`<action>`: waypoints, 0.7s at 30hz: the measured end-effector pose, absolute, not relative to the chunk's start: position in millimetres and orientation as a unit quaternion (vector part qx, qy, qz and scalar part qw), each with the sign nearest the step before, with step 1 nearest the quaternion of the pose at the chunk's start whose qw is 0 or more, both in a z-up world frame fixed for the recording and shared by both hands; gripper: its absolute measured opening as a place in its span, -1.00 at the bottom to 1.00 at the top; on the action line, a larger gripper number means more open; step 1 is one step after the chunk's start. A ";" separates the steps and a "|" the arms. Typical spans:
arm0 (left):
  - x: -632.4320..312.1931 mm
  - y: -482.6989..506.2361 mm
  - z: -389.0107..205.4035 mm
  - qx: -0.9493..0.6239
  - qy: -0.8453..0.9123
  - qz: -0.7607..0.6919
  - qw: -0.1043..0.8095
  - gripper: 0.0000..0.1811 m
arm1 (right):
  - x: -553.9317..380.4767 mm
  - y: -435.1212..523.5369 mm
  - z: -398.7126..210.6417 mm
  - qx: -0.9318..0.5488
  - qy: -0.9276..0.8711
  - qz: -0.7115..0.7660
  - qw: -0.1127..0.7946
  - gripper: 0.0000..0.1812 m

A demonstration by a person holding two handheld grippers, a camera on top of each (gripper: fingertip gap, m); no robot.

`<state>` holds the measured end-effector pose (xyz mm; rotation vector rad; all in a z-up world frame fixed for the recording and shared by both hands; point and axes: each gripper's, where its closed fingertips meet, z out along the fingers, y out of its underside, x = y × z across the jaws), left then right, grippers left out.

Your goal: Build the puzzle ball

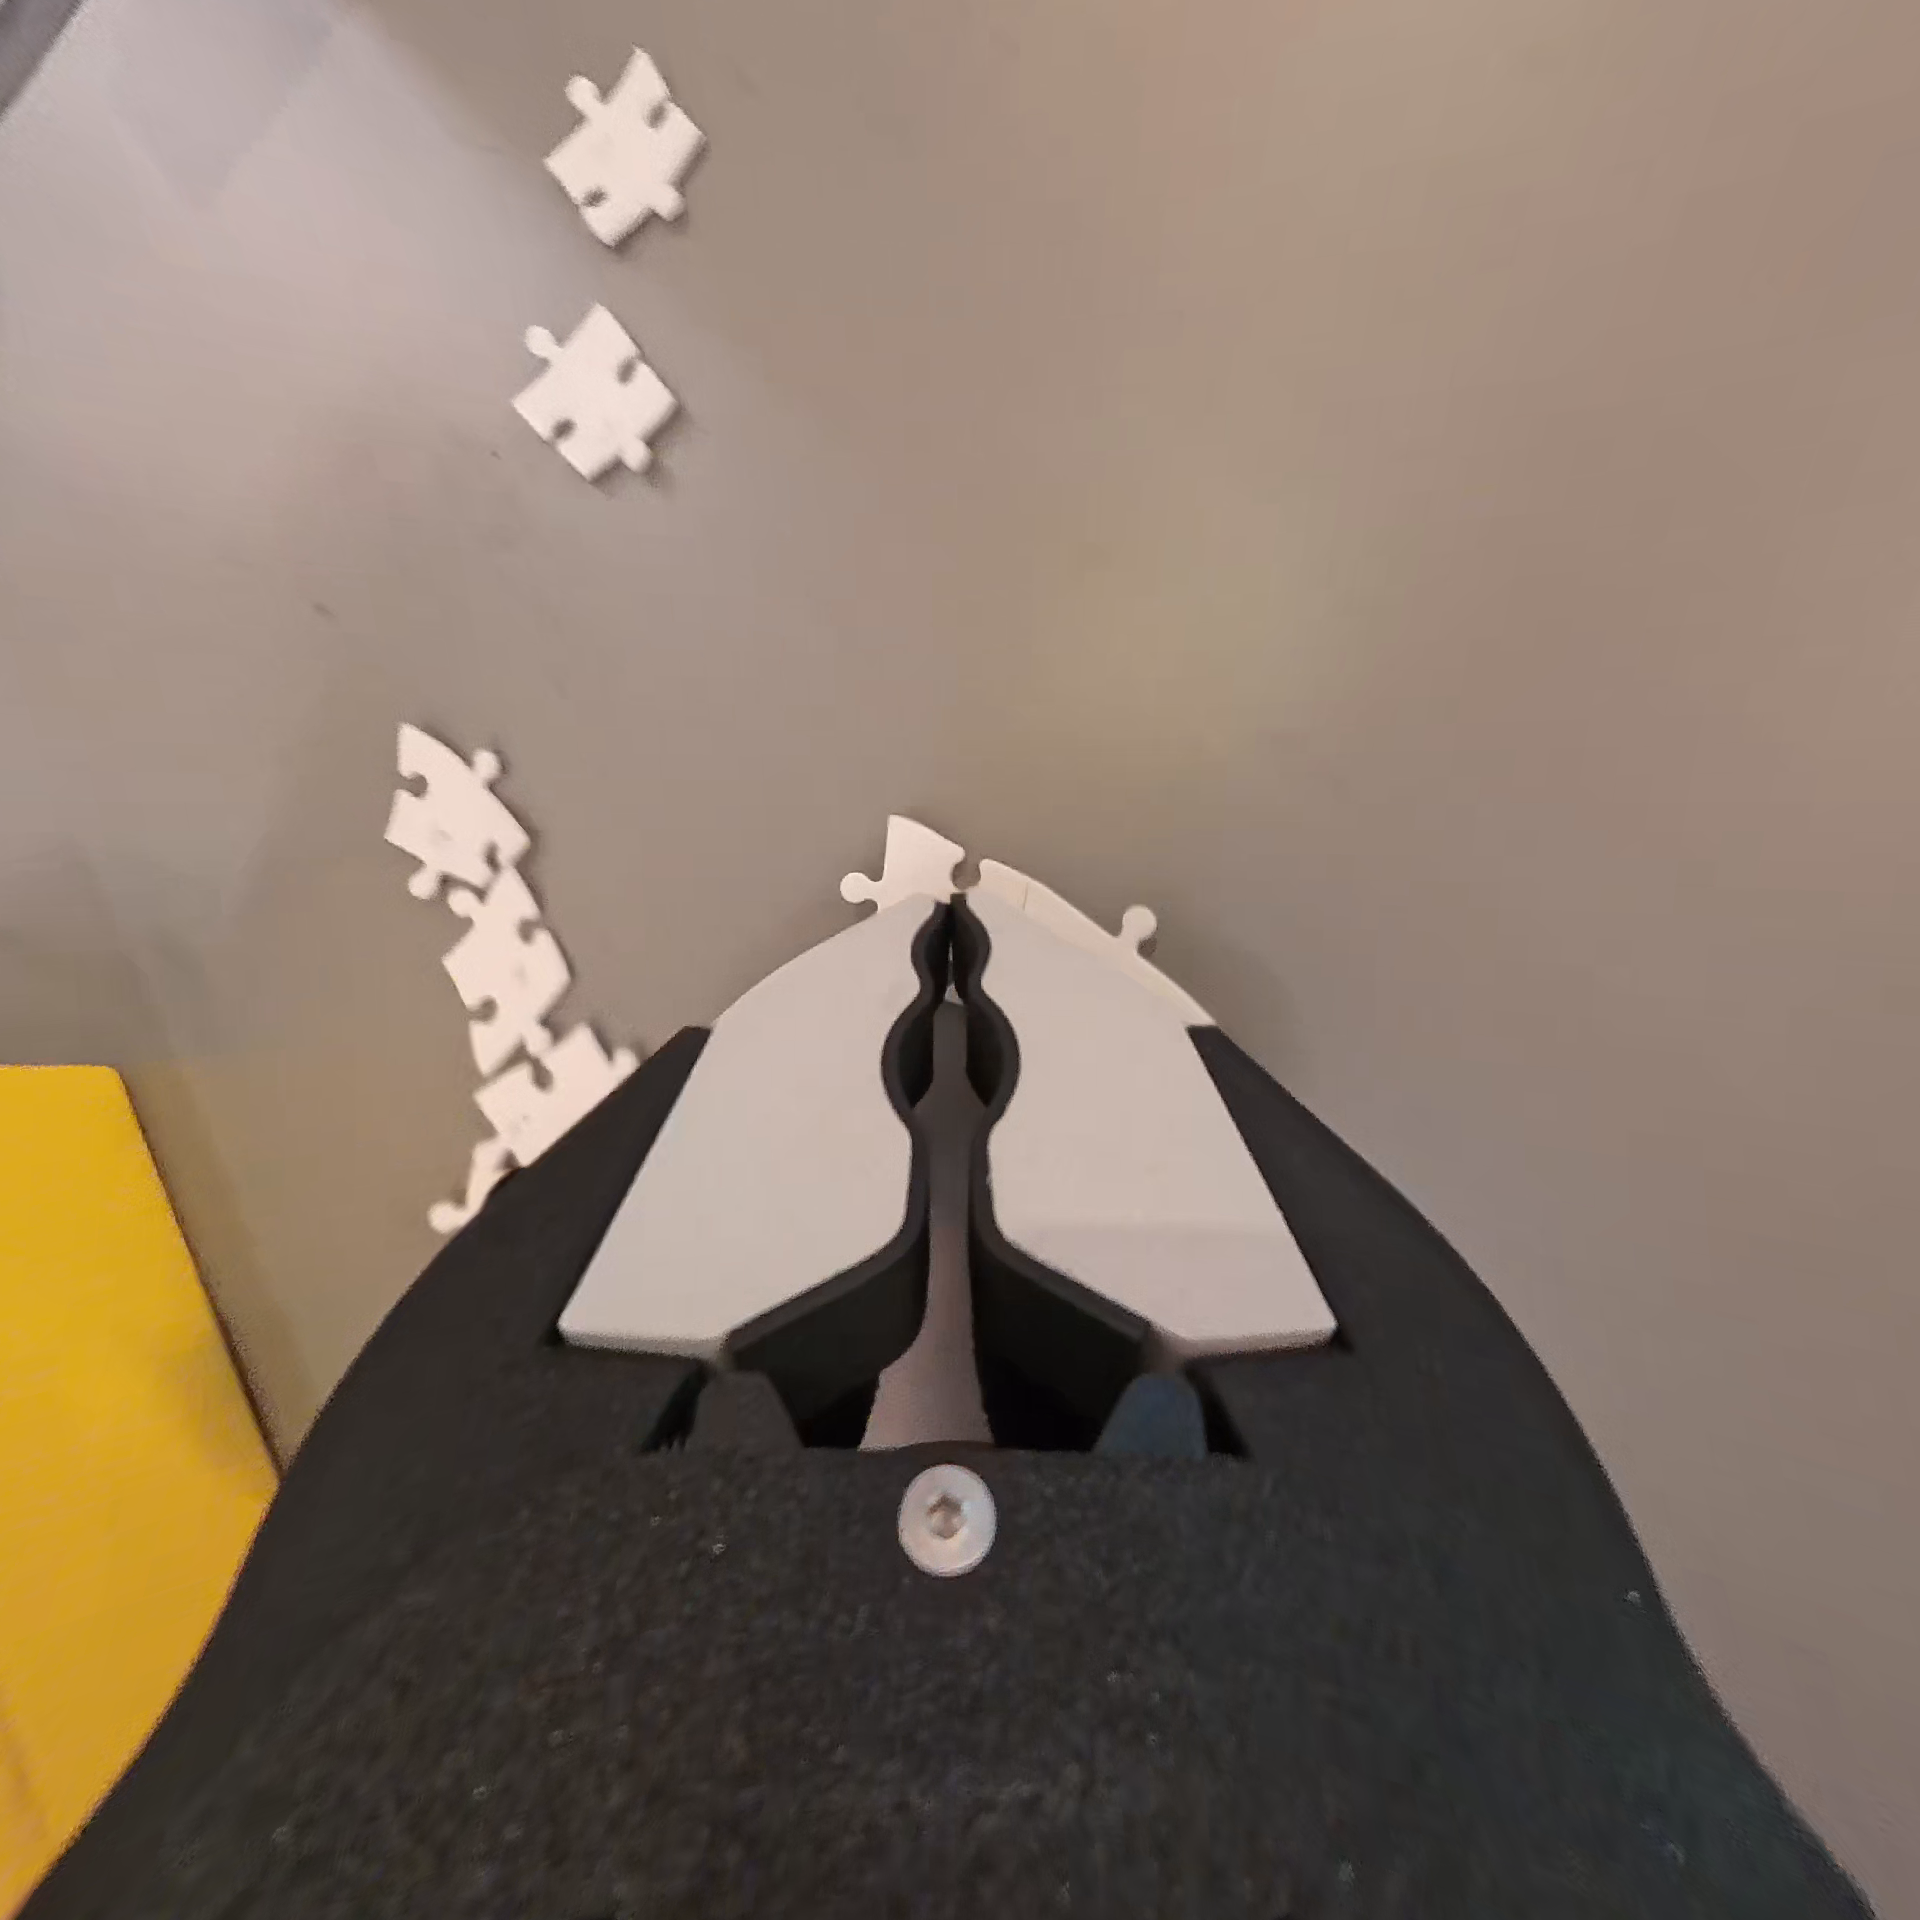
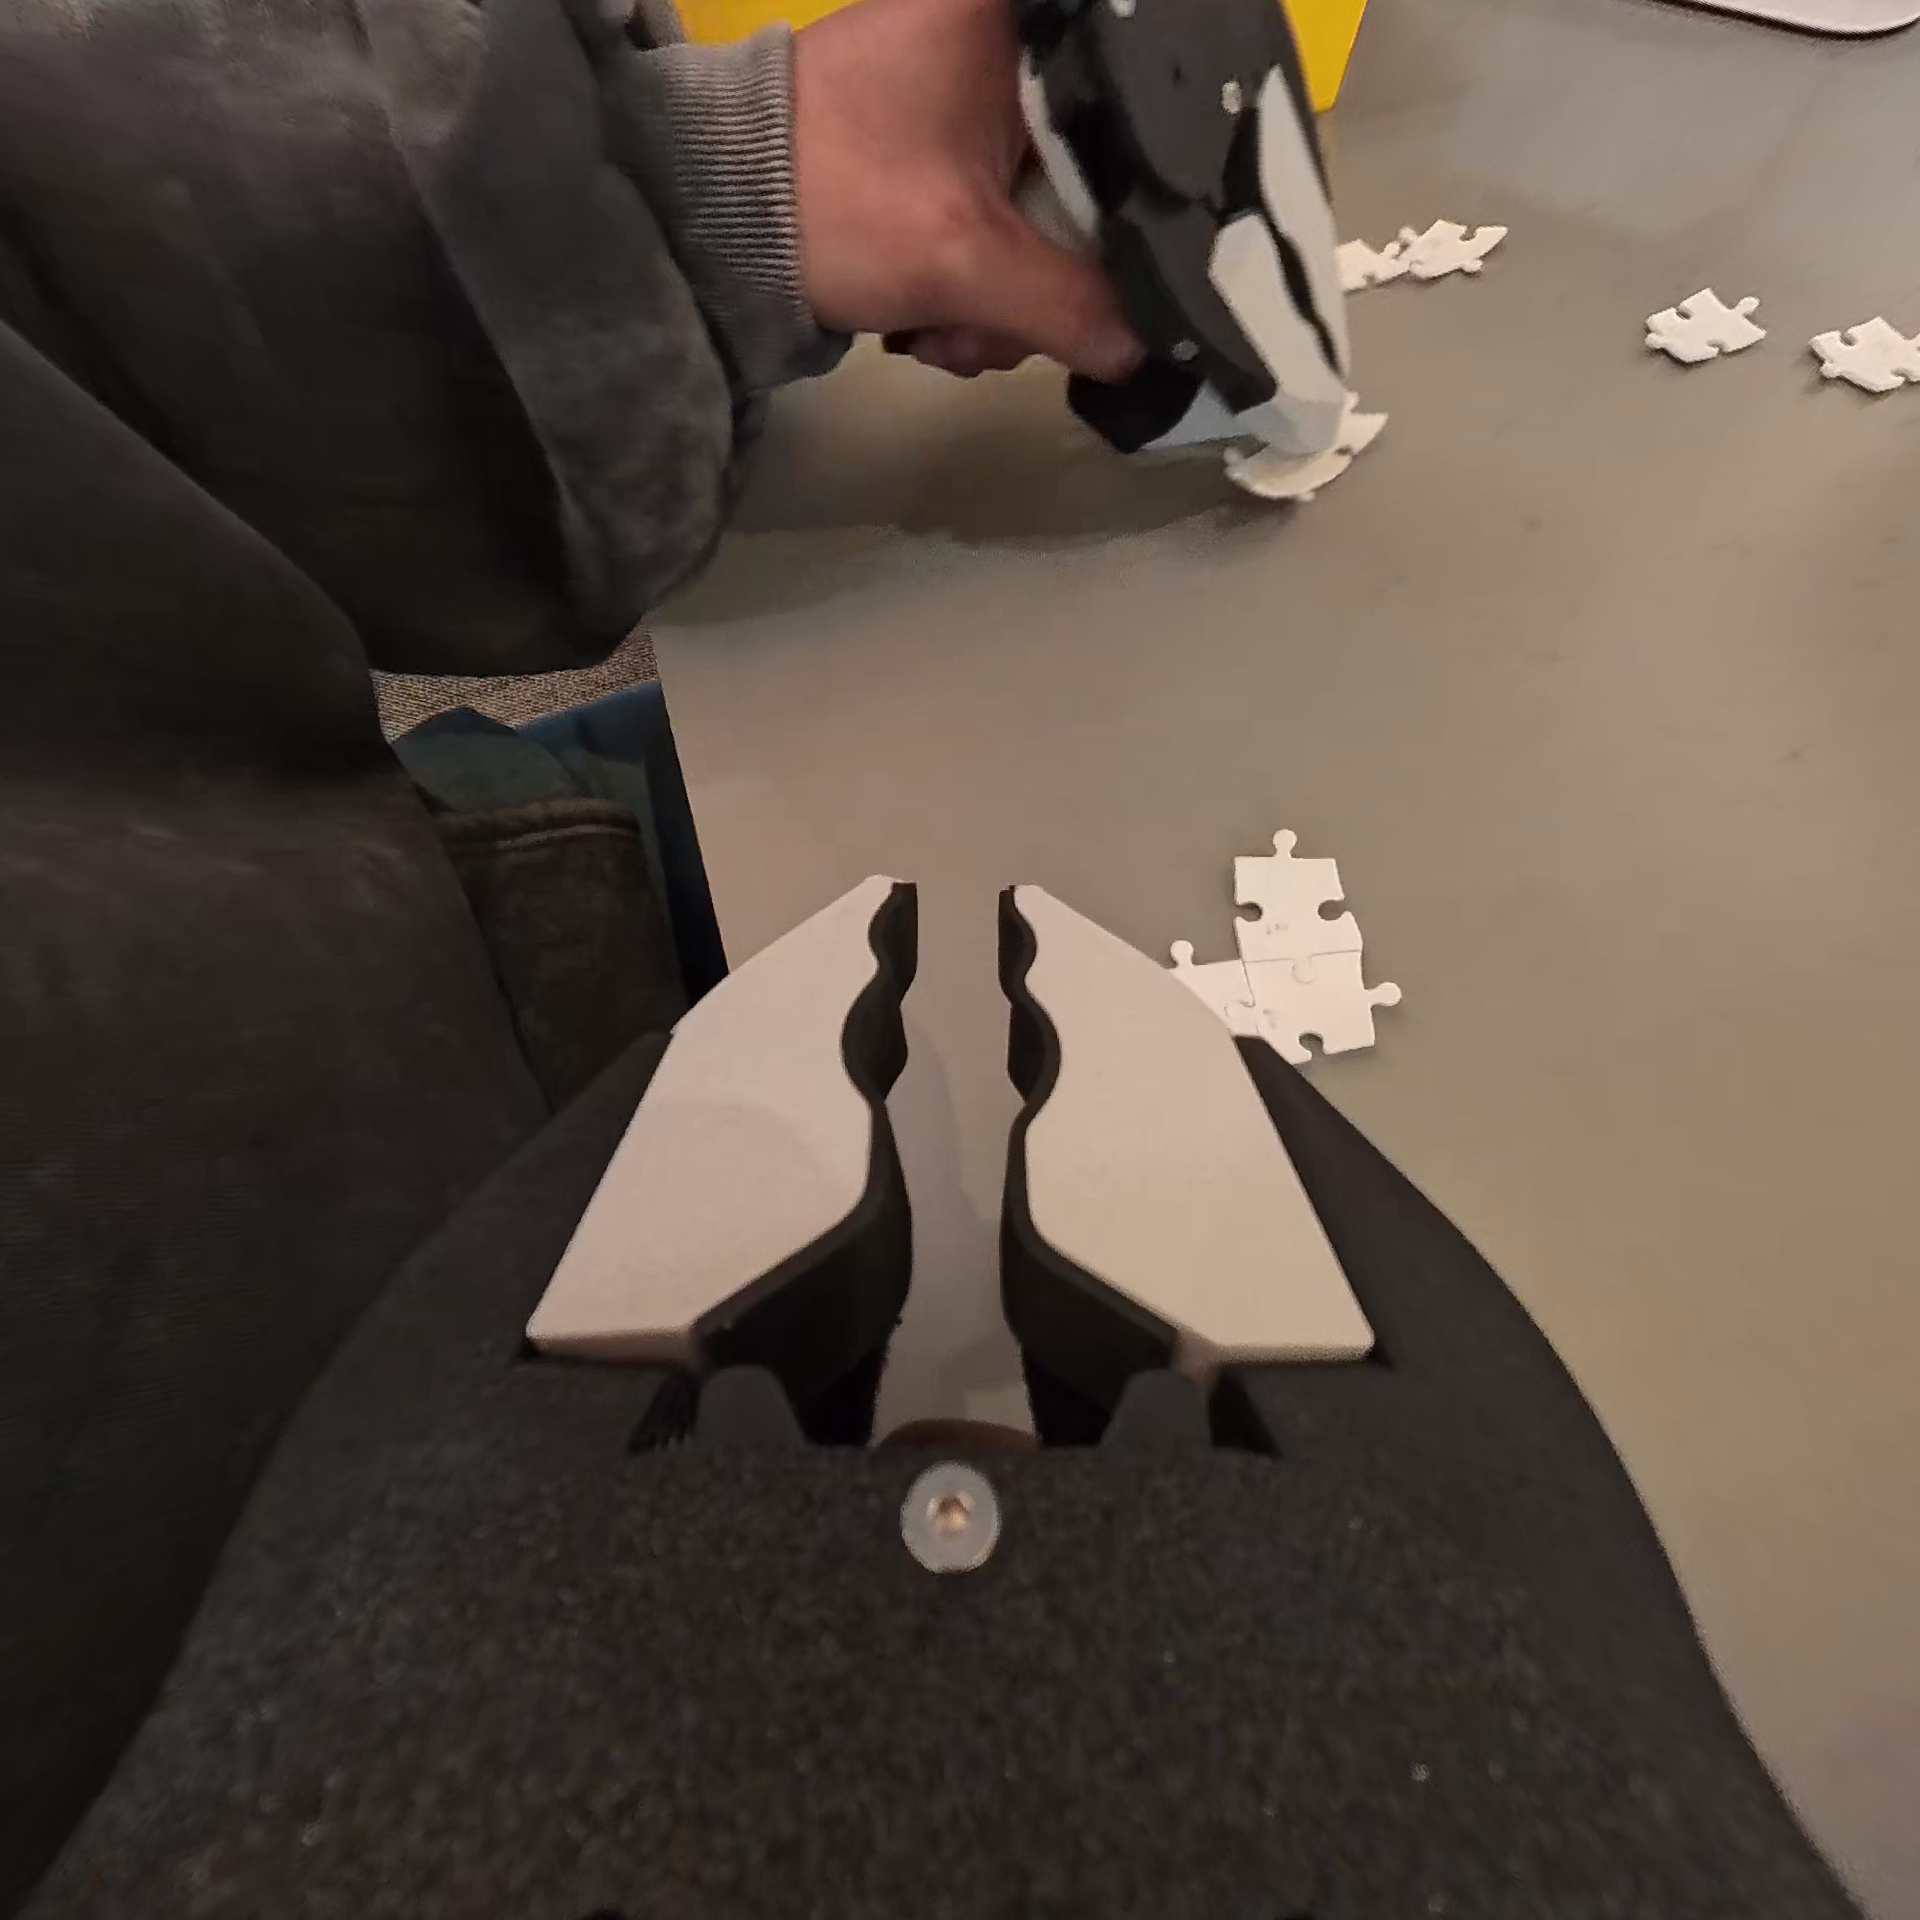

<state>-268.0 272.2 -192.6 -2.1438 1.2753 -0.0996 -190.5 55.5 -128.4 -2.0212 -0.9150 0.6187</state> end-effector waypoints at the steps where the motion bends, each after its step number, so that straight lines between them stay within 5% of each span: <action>1: -264.9 281.2 -192.3 -0.817 0.477 -0.038 0.320 -1.00 | -190.0 55.5 -128.4 -0.802 -0.362 0.246 0.407 -0.84; 10: -258.5 342.2 -171.8 -0.827 0.428 -0.029 0.363 -1.00 | -183.7 58.6 -129.8 -0.805 -0.355 0.243 0.408 -0.84; 21: -260.7 305.9 -188.4 -0.806 0.486 -0.100 0.324 -1.00 | -187.5 57.2 -137.8 -0.808 -0.360 0.249 0.394 -0.85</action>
